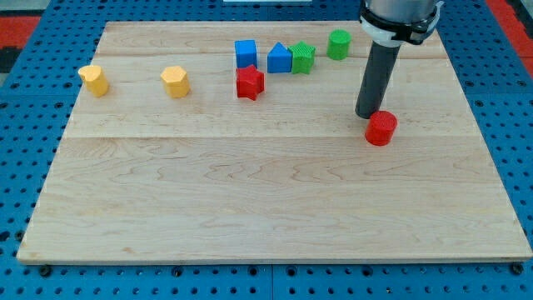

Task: Slide the red star a bit right

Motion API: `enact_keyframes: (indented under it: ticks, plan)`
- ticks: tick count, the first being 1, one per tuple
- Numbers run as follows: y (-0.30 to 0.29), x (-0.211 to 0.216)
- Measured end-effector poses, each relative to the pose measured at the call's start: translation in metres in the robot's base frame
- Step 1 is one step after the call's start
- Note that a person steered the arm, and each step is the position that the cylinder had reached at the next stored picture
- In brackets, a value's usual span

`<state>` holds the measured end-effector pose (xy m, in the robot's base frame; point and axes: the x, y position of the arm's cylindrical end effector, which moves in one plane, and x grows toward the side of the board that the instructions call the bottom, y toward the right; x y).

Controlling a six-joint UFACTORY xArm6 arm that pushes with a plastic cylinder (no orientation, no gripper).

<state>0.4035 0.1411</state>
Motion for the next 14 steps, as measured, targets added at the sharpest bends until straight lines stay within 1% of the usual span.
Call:
enact_keyframes:
  ticks: [1, 2, 3, 4, 5, 8, 9, 10, 11, 12, 13, 14]
  plan:
    - [-0.011, 0.003]
    - [-0.044, 0.01]
    - [-0.067, 0.034]
    - [-0.046, 0.056]
    - [-0.016, 0.056]
    - [0.015, 0.058]
    - [-0.048, 0.078]
    - [-0.089, 0.068]
    - [-0.154, 0.043]
    - [-0.16, 0.011]
    - [-0.179, -0.005]
    - [-0.218, -0.019]
